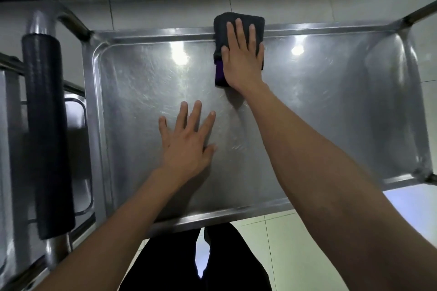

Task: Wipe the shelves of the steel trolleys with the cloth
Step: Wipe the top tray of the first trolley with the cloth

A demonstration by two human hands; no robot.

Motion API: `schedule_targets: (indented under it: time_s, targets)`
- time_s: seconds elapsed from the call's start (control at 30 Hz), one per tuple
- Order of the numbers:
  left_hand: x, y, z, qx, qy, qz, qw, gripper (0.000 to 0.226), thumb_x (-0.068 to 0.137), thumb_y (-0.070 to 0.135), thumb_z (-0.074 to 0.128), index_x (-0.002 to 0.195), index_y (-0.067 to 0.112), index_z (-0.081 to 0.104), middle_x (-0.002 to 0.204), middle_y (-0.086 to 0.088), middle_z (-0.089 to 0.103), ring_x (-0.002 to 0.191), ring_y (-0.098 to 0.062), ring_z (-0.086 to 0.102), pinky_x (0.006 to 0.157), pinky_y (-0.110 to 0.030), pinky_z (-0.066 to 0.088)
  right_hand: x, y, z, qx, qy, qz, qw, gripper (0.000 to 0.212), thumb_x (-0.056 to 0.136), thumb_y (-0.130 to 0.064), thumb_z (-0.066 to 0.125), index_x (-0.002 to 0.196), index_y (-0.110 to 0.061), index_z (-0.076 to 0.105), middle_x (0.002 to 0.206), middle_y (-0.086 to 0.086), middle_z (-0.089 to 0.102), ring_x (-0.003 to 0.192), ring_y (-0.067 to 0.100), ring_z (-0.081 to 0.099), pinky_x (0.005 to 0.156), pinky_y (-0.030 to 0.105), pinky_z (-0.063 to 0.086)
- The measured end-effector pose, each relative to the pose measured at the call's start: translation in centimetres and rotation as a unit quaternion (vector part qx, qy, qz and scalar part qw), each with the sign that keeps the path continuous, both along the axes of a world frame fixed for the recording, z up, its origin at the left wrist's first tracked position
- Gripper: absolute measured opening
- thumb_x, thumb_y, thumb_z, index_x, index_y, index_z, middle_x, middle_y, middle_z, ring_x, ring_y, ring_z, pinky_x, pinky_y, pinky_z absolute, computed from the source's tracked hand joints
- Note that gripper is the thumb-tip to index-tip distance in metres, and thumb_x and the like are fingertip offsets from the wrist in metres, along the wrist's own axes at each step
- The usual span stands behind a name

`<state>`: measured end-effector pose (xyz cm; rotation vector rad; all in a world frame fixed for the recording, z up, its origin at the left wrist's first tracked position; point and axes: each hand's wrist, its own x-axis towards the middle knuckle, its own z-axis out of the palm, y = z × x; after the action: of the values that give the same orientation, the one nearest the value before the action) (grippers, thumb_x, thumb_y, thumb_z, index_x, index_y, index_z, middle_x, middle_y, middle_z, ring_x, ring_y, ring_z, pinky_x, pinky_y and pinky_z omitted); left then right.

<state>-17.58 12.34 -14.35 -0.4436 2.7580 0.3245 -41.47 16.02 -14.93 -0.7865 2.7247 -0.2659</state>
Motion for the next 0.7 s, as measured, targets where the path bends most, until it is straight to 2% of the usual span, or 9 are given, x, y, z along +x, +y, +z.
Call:
schedule_targets:
  time_s: [0.23,0.47,0.7]
  targets:
    - [0.5,0.1,-0.8,-0.008,0.008,0.0,1.0,0.077,0.096,0.066,0.037,0.159,0.037,0.003,0.168,-0.002,-0.008,0.154,-0.033,-0.01,0.112,-0.074,0.011,5.4,5.6,-0.1,0.007,0.002,0.028,1.0,0.057,0.107,-0.039,0.019,0.16,-0.027,0.002,0.168,-0.004,-0.004,0.154,0.024,-0.009,0.123,0.054,0.001]
    - [1.6,0.4,-1.2,0.003,-0.019,0.008,1.0,0.077,0.098,0.065,0.034,0.158,0.038,-0.006,0.166,0.0,-0.019,0.152,-0.03,-0.02,0.114,-0.074,0.002,14.8,13.5,0.0,0.002,-0.018,0.041,0.999,0.058,0.107,-0.041,0.02,0.16,-0.028,-0.001,0.167,-0.006,-0.009,0.153,0.022,-0.013,0.123,0.055,0.0]
    - [2.7,3.2,-1.2,0.0,-0.02,0.099,0.995,0.066,0.102,0.059,0.031,0.157,0.043,-0.002,0.167,-0.007,-0.017,0.151,-0.037,-0.02,0.113,-0.075,0.0,24.6,20.5,-0.4,0.007,-0.022,0.054,0.998,0.06,0.106,-0.041,0.022,0.159,-0.028,-0.002,0.167,-0.005,-0.009,0.153,0.023,-0.013,0.123,0.054,0.0]
